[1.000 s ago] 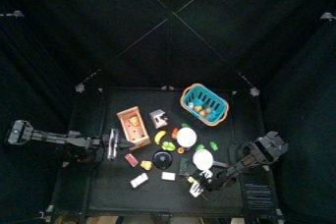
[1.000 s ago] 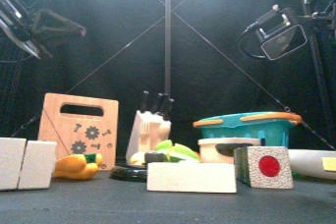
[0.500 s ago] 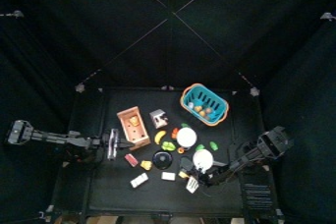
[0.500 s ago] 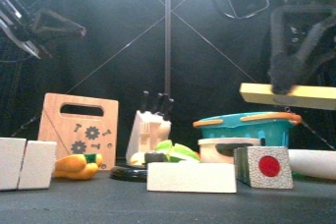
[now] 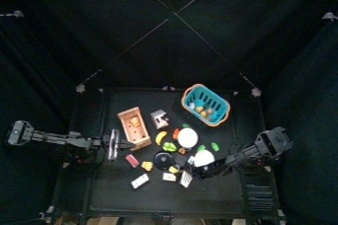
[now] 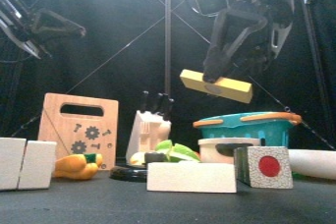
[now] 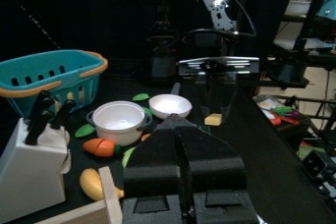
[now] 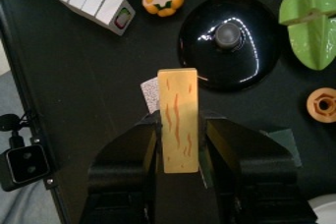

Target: Place egg block on rice

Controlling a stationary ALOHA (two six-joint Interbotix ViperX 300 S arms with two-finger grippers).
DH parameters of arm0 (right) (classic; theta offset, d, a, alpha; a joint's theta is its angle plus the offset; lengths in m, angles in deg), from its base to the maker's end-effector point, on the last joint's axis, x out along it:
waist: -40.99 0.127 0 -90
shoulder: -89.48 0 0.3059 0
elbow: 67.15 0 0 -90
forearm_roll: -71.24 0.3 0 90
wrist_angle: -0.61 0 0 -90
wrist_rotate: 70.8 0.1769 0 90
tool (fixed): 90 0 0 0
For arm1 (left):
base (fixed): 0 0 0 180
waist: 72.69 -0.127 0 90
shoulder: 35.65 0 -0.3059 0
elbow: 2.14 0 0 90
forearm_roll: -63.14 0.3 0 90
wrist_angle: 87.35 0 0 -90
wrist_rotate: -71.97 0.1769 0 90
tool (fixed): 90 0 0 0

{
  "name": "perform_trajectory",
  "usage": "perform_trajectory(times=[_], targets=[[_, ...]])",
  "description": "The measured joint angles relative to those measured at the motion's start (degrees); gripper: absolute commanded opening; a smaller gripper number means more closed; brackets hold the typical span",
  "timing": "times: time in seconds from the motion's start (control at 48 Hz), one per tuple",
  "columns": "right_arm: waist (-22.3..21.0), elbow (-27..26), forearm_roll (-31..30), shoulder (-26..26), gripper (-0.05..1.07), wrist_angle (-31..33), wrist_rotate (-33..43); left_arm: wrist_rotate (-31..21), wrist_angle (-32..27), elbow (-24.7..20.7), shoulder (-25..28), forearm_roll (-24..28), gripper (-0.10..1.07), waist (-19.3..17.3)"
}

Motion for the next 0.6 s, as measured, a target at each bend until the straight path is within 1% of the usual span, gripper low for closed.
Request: perform_trajectory(times=[0.312,0.604], targets=[[-0.6,-4.3,8.0,4.3,0.62,0.4,-13.1,0.0,0.0,0.1,-0.1,0.0,0.2,-0.1],[-0.9,-7.1,15.2,7.7,0.62,1.2,-24.7,0.0,0.0,0.2,-0.1,0.0,0.2,-0.1]])
